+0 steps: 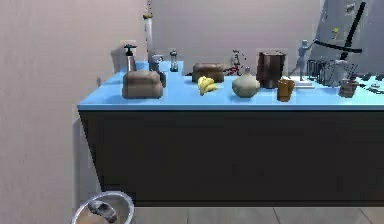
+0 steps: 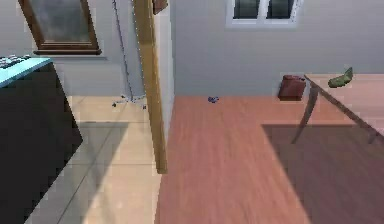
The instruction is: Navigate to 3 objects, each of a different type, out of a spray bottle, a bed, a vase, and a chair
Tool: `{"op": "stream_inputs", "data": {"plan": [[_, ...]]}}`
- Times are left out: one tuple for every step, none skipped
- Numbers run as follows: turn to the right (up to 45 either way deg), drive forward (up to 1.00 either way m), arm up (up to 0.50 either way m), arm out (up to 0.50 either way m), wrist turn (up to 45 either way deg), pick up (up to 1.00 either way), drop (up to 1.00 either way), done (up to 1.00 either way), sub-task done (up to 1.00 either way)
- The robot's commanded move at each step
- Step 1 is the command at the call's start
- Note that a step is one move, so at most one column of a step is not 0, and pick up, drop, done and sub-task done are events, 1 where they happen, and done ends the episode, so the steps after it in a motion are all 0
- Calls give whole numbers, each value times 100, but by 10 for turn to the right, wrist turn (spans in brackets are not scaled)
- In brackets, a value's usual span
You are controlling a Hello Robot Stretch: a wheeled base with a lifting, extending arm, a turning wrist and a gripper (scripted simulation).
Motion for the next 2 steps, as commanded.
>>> {"op": "stream_inputs", "data": {"plan": [[0, 60, 0, 0, 0, 0, 0, 0, 0], [240, 0, 0, 0, 0, 0, 0, 0, 0]]}}
